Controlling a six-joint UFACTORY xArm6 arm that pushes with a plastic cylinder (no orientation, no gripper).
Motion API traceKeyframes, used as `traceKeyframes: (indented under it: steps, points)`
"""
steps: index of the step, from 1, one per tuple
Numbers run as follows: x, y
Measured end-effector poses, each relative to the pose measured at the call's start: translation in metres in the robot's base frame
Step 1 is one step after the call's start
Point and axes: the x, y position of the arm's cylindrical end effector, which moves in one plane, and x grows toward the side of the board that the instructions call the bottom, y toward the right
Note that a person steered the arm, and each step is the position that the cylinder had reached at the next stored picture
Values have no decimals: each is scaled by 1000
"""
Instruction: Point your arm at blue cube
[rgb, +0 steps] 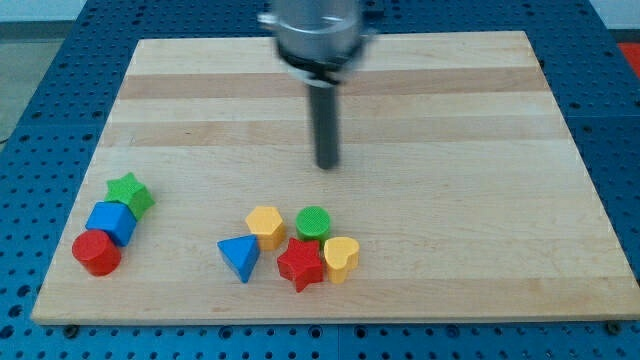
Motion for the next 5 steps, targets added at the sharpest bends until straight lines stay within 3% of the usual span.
traceKeyframes:
  steps: [1,2,4,5]
  points:
    - [94,69]
    - [154,18]
    - [74,12]
    - [66,31]
